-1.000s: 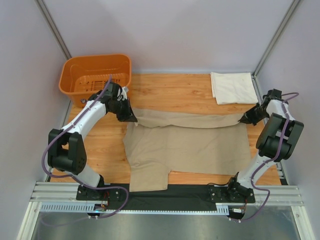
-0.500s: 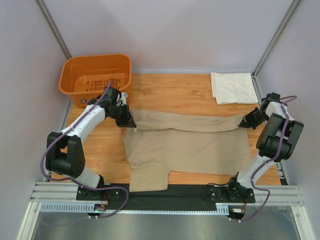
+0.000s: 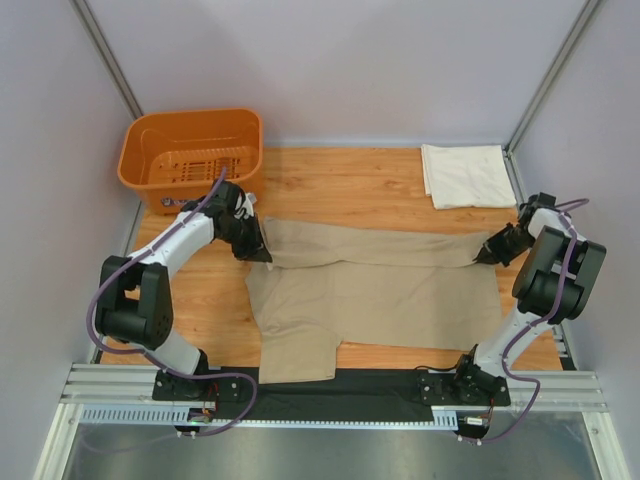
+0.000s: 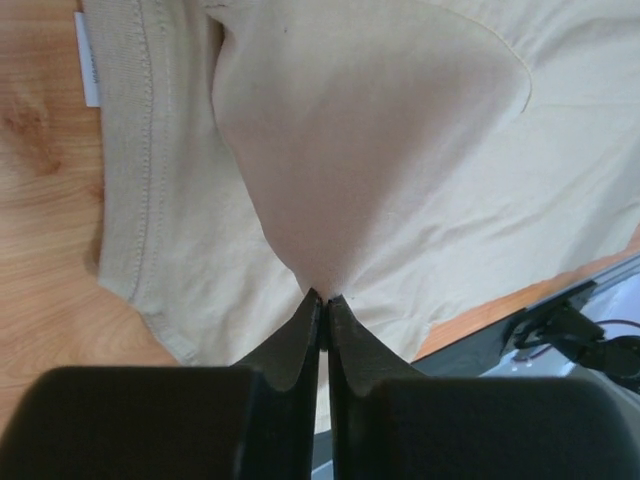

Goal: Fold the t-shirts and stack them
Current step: Fold the tshirt

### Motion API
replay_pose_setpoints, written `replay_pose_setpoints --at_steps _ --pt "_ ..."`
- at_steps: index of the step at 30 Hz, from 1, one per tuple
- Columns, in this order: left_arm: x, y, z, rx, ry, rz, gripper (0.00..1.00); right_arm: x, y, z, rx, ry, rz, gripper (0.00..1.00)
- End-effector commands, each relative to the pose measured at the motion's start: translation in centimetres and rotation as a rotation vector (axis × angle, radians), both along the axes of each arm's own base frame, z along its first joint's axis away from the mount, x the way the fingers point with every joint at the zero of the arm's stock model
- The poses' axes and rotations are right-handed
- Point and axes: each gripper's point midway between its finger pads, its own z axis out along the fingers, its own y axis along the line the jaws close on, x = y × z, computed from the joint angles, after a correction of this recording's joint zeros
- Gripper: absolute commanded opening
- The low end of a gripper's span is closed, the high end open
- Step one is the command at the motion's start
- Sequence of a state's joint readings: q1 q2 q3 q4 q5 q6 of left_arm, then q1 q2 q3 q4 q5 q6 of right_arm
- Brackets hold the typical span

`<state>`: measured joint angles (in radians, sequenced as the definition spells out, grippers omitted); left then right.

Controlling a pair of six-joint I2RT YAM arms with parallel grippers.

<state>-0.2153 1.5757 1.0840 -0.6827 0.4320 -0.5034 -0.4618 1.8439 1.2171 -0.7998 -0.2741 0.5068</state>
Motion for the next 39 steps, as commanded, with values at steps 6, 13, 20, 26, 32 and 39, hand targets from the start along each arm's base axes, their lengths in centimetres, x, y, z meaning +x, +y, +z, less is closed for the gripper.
replay_pose_setpoints --at_steps 6,13,20,26,32,39 --pt "0.3 3.0 3.1 0.14 -0.177 0.008 0.53 -1.9 -1.3 1.1 -0.133 -0.034 -0.046 0.37" --pt "5.6 3.5 4.6 0.214 -0.309 -0.007 0.54 2.9 -5.0 4.9 -0.282 -0.19 -0.038 0.59" --pt "10.9 3.4 0.5 0.268 -0.325 -0.016 0.45 7.0 -5.4 4.1 -0.237 -0.248 0.009 0.63" --pt "12.7 2.4 -1.3 0.231 -0.307 0.007 0.47 7.3 -5.4 3.2 -0.225 -0.238 0.06 0.56" --pt "13.0 1.7 -2.3 0.191 -0.281 0.021 0.45 8.2 -4.9 1.7 -0.178 -0.24 0.082 0.5" --pt "13.1 0.9 -1.8 0.13 -0.289 0.06 0.45 8.0 -4.6 1.0 -0.161 -0.226 0.086 0.43"
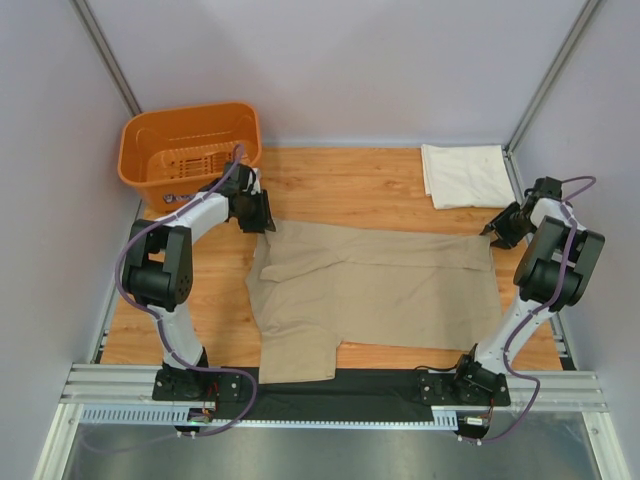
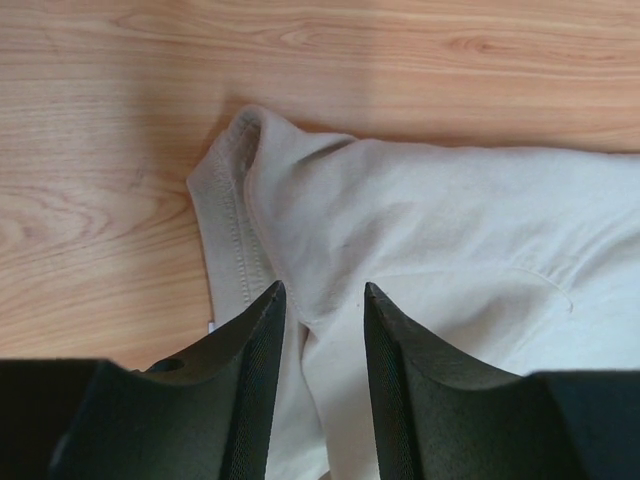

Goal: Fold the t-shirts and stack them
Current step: Fold the tshirt

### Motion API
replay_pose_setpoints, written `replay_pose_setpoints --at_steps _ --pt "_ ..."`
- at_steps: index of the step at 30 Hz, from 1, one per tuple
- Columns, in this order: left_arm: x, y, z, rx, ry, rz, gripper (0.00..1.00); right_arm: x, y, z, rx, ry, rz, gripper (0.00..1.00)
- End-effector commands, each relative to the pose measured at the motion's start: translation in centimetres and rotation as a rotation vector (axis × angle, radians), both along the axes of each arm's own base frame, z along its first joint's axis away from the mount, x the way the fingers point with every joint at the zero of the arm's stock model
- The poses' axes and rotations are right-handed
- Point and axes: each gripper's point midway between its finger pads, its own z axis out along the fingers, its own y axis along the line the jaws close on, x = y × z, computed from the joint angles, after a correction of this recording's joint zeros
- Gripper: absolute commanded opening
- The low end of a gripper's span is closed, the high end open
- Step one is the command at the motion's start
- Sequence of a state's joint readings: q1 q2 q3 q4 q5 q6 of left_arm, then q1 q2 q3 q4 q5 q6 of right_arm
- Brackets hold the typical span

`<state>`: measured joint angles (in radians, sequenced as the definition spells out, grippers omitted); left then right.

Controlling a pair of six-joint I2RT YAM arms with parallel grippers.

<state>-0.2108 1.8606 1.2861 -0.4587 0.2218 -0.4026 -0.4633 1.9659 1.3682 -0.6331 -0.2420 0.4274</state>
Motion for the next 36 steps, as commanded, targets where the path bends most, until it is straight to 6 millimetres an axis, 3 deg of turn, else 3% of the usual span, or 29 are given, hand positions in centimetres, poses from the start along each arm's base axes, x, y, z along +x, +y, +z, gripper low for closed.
replay_pose_setpoints --at_steps 1,5,13,15,16,19,22,28,30,32,33,35,36 --pt "2.0 -0.7 1.8 -0.07 -0.077 0.049 0.45 1.3 -0.3 0.9 -0.016 -0.054 0.026 0.42" --pt "2.6 -0.3 1.2 -0.056 -0.063 0.11 0.45 1.2 -0.2 0.9 -0.015 -0.059 0.023 0.37" --pt "3.6 0.9 0.1 0.013 -0.02 0.182 0.45 1.4 -0.4 1.0 -0.016 -0.058 0.021 0.36" --pt "3.5 0.9 -0.6 0.024 -0.001 0.186 0.44 1.5 -0.5 0.9 -0.018 -0.058 0.021 0.31" --pt "3.6 0.9 -0.6 0.028 0.008 0.186 0.42 1.5 -0.5 0.8 -0.017 -0.05 0.02 0.23" --pt "3.4 1.1 -1.6 0.039 0.037 0.198 0.38 1.2 -0.9 0.8 -0.039 -0.031 0.013 0.12" --pt "3.2 1.4 -2.3 0.057 0.06 0.207 0.37 1.1 -1.7 1.1 -0.08 -0.018 0.0 0.06" --pt "3.3 1.7 -2.8 0.075 0.058 0.21 0.37 1.9 -2.9 1.4 -0.137 -0.039 -0.001 0.05" --pt "3.4 1.7 -2.4 0.077 0.041 0.204 0.37 1.9 -3.1 1.0 -0.145 -0.03 -0.005 0.07" --pt "3.3 1.6 -2.1 0.077 0.038 0.192 0.37 1.6 -3.1 0.9 -0.14 -0.005 -0.007 0.21" --pt "3.1 1.6 -1.6 0.079 0.029 0.183 0.38 1.4 -3.2 1.2 -0.144 -0.004 -0.012 0.35" --pt "2.7 1.4 -0.9 0.069 0.026 0.173 0.43 0.5 -3.4 1.6 -0.169 0.032 -0.027 0.46" --pt "2.2 1.3 -0.2 0.06 0.019 0.166 0.45 0.1 -3.7 2.8 -0.192 0.029 -0.038 0.54"
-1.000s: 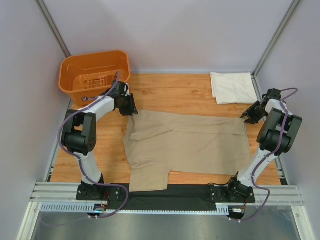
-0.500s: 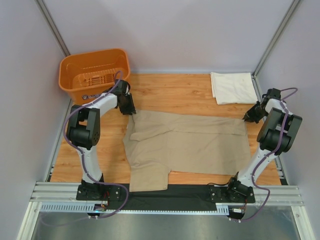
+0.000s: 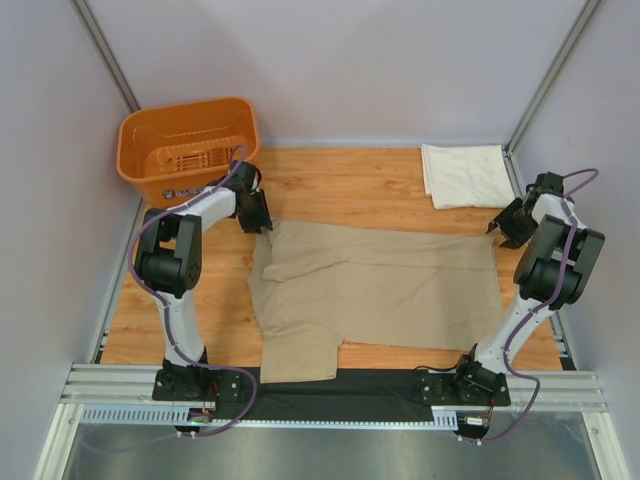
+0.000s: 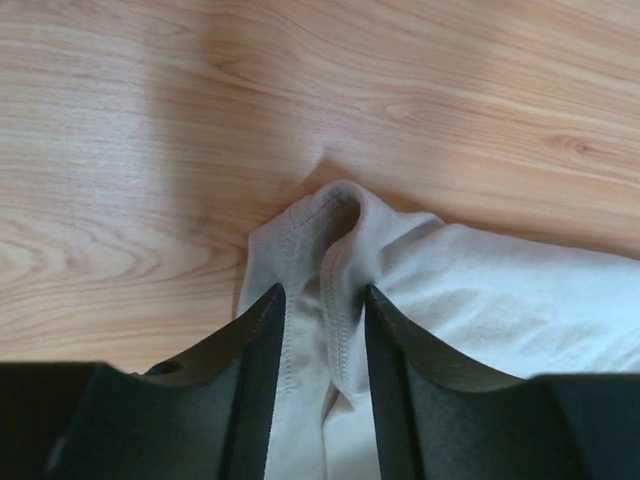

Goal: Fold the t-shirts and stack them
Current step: Fold the tshirt

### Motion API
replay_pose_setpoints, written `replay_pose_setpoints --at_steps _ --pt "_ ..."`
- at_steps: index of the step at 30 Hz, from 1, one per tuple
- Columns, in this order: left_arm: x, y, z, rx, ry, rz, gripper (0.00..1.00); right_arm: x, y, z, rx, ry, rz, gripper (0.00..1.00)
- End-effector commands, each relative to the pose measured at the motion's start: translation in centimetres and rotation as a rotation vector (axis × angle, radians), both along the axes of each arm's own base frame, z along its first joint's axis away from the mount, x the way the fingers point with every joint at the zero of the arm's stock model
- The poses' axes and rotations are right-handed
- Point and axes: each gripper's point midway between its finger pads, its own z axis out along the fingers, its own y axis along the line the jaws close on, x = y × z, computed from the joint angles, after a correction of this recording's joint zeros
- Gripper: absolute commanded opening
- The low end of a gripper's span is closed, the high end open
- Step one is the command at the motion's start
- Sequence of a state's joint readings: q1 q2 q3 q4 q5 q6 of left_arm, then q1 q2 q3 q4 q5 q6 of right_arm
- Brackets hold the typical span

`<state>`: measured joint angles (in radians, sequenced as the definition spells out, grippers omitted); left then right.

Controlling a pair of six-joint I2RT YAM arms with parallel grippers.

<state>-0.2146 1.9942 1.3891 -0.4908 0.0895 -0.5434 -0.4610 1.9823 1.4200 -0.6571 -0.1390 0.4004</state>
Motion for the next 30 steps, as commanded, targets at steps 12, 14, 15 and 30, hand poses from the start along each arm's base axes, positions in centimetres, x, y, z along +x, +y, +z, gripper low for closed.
replay_pose_setpoints --at_steps 12,14,15,30 --pt "-7.8 -2.7 8.5 -0.137 -0.114 -0.154 0.51 -5.7 2.3 4.4 0.016 0.039 -0.109 0.54" --pt "-9.1 -3.0 8.5 -0.164 -0.097 -0.188 0.52 -6.4 2.9 3.9 0.035 0.05 -0.108 0.49" --pt "-9.5 -3.2 8.4 -0.175 -0.089 -0.198 0.53 -6.6 3.1 3.7 0.04 0.05 -0.107 0.47" --pt "-14.8 -4.6 5.9 -0.199 0.025 -0.334 0.58 -7.9 3.2 -0.2 0.055 0.144 -0.122 0.27"
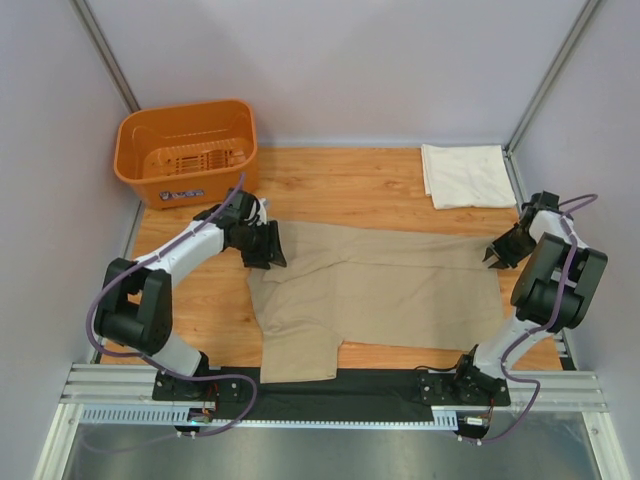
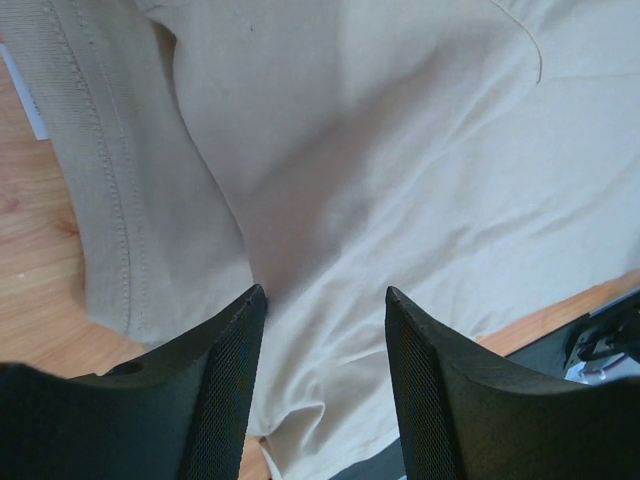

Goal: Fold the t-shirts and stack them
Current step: Fold the tshirt

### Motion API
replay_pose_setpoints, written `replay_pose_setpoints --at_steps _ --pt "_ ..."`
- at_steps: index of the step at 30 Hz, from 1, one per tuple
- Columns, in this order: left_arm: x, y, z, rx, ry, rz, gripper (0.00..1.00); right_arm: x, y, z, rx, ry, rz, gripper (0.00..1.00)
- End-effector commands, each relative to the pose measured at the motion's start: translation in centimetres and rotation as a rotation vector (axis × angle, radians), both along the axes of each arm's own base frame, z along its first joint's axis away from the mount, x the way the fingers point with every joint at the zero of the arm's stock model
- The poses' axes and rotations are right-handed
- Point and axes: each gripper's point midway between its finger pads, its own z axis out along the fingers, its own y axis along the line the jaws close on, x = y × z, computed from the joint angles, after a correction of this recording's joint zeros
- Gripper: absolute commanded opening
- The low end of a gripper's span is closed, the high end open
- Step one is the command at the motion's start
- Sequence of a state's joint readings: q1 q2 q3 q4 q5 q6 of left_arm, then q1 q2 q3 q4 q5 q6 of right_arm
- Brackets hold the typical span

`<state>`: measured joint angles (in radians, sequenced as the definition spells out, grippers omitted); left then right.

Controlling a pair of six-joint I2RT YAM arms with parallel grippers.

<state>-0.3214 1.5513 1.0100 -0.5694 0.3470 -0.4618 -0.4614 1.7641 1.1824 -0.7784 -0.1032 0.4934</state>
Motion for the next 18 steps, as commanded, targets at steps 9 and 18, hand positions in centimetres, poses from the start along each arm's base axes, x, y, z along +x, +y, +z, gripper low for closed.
replay_pose_setpoints --at_steps 9,18 --pt "-1.7 1.0 1.3 0.032 -0.031 -0.047 0.59 0.7 -1.1 -2.0 -0.018 0.022 -0.018 0.28" --pt "-1.7 0.7 1.5 0.011 -0.024 -0.054 0.59 0.5 -1.3 -1.7 -0.021 0.037 -0.022 0.13"
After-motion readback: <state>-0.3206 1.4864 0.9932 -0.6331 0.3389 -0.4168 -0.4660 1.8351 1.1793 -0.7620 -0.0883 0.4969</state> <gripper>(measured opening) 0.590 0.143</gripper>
